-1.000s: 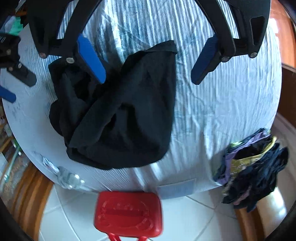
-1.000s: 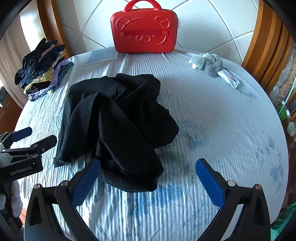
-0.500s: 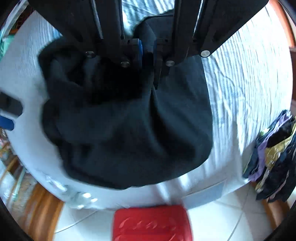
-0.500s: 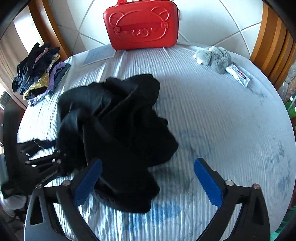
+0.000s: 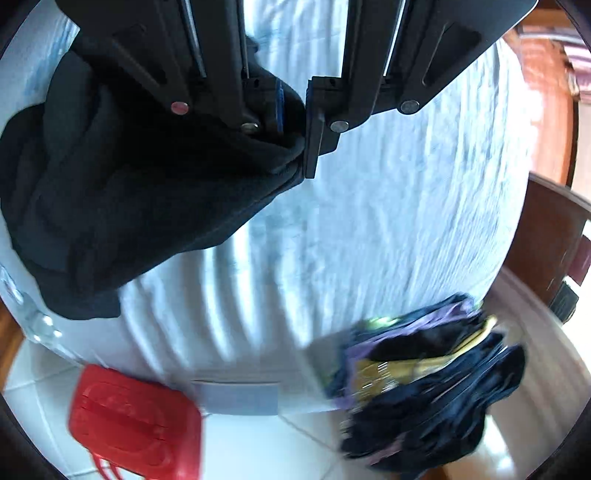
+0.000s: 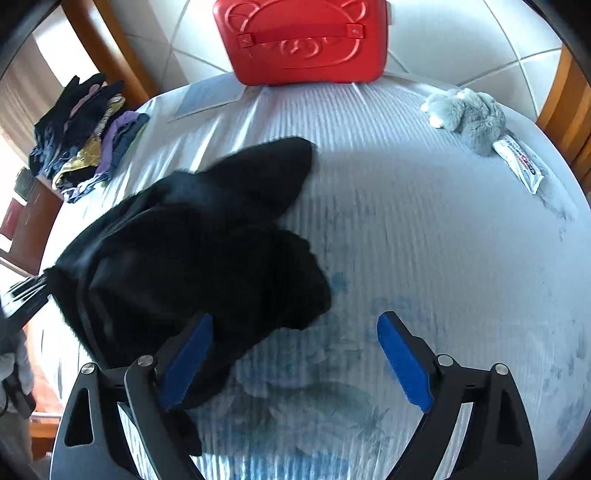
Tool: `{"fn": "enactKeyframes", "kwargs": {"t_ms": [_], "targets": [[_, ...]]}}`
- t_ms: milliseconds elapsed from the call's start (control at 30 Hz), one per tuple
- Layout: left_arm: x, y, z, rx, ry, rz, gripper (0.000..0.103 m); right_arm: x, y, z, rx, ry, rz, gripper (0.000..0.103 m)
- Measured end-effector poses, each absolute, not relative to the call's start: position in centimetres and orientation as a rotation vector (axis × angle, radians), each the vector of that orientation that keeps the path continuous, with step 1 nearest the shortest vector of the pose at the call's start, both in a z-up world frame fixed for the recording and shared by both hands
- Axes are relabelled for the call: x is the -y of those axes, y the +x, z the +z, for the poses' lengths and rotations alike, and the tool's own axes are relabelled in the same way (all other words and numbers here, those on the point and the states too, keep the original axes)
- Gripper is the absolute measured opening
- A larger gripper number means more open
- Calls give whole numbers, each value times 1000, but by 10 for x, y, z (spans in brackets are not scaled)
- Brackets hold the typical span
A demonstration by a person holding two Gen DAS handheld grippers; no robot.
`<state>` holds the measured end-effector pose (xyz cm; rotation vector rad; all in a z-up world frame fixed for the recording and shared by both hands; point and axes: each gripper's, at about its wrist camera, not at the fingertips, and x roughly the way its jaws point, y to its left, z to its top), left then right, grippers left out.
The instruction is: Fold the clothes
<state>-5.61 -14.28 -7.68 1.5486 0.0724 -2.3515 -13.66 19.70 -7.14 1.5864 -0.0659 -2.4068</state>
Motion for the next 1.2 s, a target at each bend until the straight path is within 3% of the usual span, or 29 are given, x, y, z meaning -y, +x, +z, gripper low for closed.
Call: {"fn": "enactKeyframes", "kwargs": {"t_ms": [133, 200, 333, 367, 400, 433, 467, 600, 800, 967, 1067, 1200], "targets": [[160, -45, -73, -153, 1535, -2355, 7, -203, -145, -63, 188, 1535, -2390, 89], [166, -42, -70, -179, 1529, -2358, 7, -197, -152, -67, 201, 1530, -2339, 83], [156, -52, -61, -131, 1517, -2382, 7, -171, -161, -92, 141, 1570, -2217, 81], [155, -53, -60, -145, 1517, -2390, 7, -164, -163, -101, 131, 1581, -2187, 62], [153, -54, -56, -153, 1510, -2403, 7, -160, -164, -106, 130, 1592, -2165, 27], [151, -56, -47, -146, 1487, -2427, 7, -156, -165, -109, 127, 1605, -2150, 12], [149, -57, -38, -140, 1464, -2451, 7, -153, -166, -113, 124, 1618, -2135, 5], [141, -62, 6, -115, 1342, -2567, 7, -166, -154, -58, 66, 1438, -2316, 5], [118, -61, 106, -105, 1055, -2799, 10, -234, -89, 95, 114, 933, -2707, 5], [64, -69, 123, -62, 1085, -3002, 11, -277, -6, 167, 56, 689, -2931, 5], [31, -76, 91, -43, 1283, -3035, 13, -293, 18, 148, 33, 917, -2942, 5], [7, -80, 29, -45, 1612, -2951, 18, -317, 27, 46, 140, 1494, -2768, 8]]}}
